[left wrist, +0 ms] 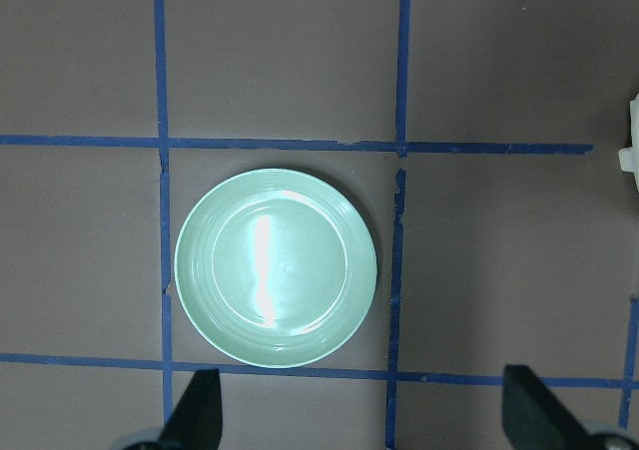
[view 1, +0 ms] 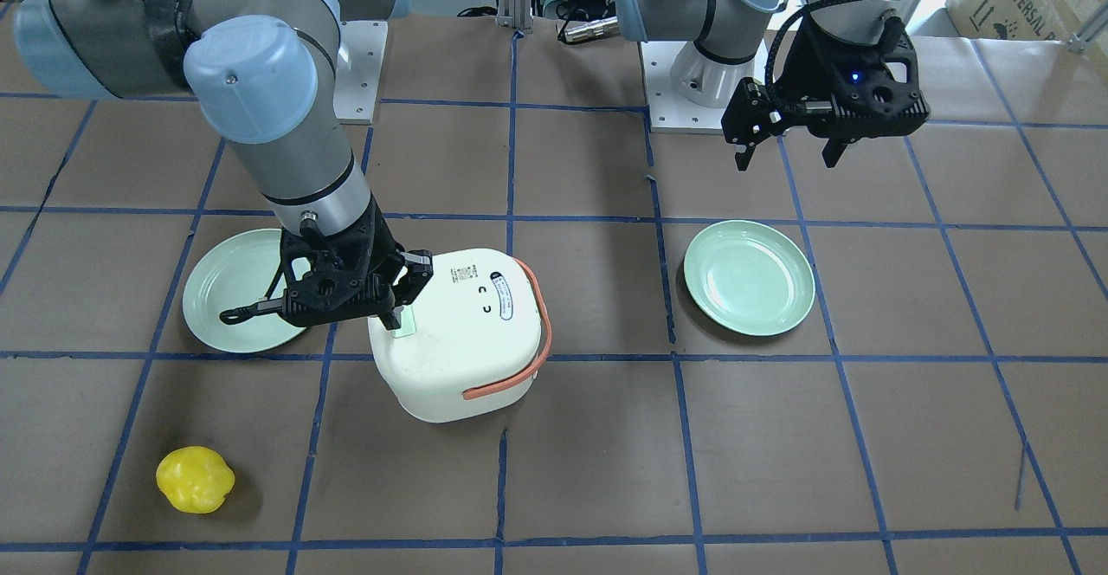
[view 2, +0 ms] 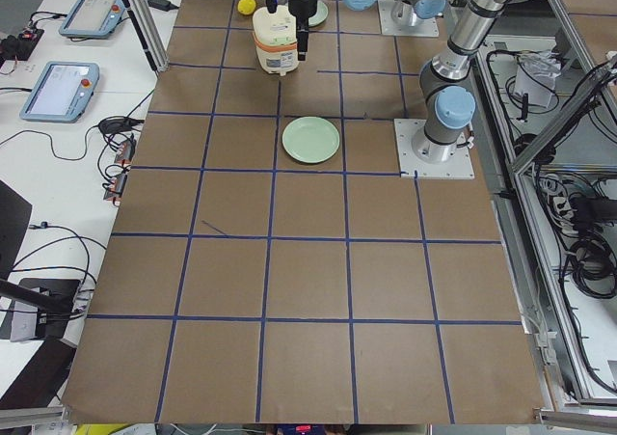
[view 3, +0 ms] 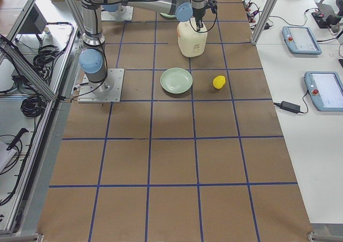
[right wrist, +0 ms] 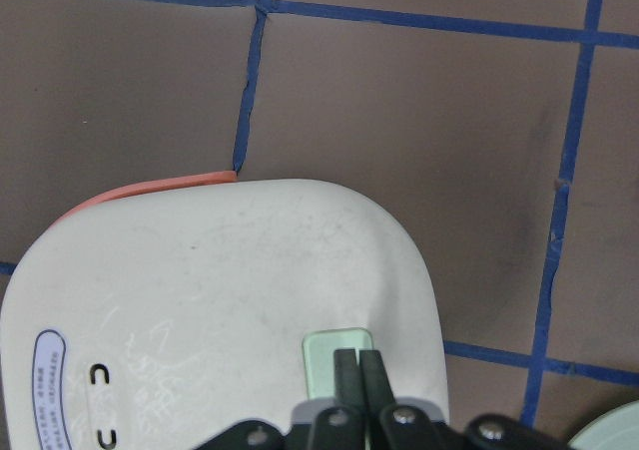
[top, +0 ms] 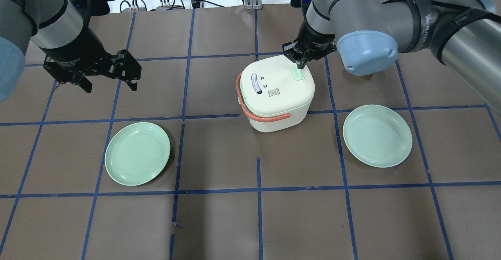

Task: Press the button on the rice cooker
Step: 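Press down on the green lid button with the closed right gripper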

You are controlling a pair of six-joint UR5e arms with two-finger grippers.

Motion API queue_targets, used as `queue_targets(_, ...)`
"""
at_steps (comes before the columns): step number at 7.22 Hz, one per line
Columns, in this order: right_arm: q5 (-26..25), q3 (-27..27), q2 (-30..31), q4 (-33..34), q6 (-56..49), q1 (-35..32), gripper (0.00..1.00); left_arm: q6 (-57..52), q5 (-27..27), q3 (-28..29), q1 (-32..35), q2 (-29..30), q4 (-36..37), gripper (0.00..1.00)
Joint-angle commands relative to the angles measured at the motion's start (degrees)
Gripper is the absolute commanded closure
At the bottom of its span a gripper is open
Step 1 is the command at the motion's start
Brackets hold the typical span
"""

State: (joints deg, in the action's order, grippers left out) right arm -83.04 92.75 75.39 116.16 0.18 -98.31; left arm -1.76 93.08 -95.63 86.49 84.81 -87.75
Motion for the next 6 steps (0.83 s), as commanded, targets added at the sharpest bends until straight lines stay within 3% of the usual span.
queue_targets(1, -0.54, 0.06, -0.16, 0.38, 0.17, -0.30, 0.86, 0.00, 0.00, 0.00, 0.00, 0.00, 0.04, 0.00)
queue_targets(6, -0.54, 1.20, -0.34, 2.31, 0.69, -0.91, 0.86, 0.00, 0.00, 0.00, 0.00, 0.00, 0.04, 0.00)
